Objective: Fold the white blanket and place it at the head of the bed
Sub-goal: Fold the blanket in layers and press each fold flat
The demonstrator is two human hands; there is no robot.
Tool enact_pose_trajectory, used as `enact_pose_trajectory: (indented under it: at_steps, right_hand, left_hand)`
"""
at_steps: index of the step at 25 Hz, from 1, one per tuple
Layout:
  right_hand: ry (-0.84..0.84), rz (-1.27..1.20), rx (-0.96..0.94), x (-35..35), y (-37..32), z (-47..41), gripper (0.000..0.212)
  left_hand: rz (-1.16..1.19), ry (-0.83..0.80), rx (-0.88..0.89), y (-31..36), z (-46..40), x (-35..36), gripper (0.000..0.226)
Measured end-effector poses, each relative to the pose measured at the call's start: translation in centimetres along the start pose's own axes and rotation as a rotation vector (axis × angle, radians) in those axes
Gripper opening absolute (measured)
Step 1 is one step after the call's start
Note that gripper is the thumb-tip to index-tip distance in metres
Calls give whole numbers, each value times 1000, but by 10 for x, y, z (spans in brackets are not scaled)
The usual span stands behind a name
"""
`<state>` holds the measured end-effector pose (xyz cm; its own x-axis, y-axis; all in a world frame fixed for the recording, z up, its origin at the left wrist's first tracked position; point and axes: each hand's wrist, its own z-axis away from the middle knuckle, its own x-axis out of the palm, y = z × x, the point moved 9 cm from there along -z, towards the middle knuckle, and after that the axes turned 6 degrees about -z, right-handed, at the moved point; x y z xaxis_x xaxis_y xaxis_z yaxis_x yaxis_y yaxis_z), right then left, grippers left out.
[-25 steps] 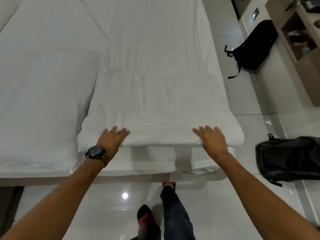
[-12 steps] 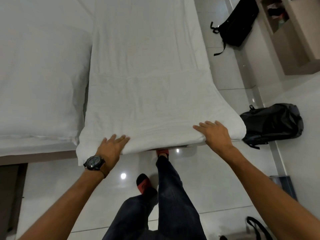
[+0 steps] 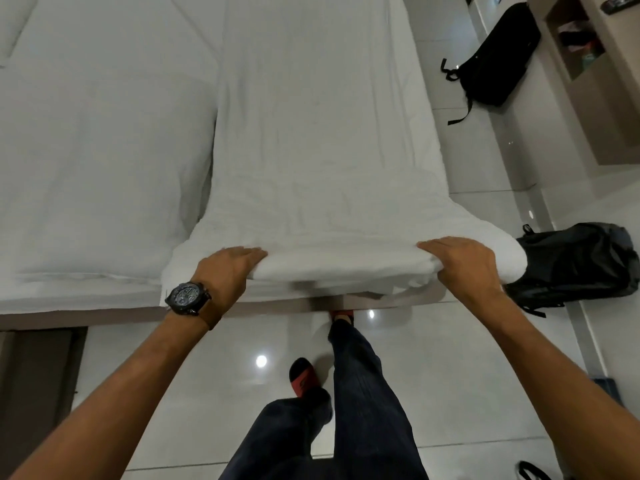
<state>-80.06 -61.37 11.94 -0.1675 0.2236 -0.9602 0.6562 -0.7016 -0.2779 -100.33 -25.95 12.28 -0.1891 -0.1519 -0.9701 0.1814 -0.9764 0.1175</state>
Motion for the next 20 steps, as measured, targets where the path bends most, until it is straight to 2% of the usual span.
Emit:
enact_pose_trajectory:
  at_steps: [6,11,16,20]
  right_hand:
    - [126,128,59,-31,32,-117,51]
    - [193,156,52,-30,66,-260,37]
    - [99,180,52,15,107,-416,24]
    - [-1,157,58,58,134,-526,19]
  left_hand:
    - [-103,30,-111,-43,-112,-61,47]
    - [-247,-50,-227,-98,-249,-91,29]
    - [-252,-109,-311,-155,-392,-85,12]
    - [-245,-105,-361,-200,-495,-70,18]
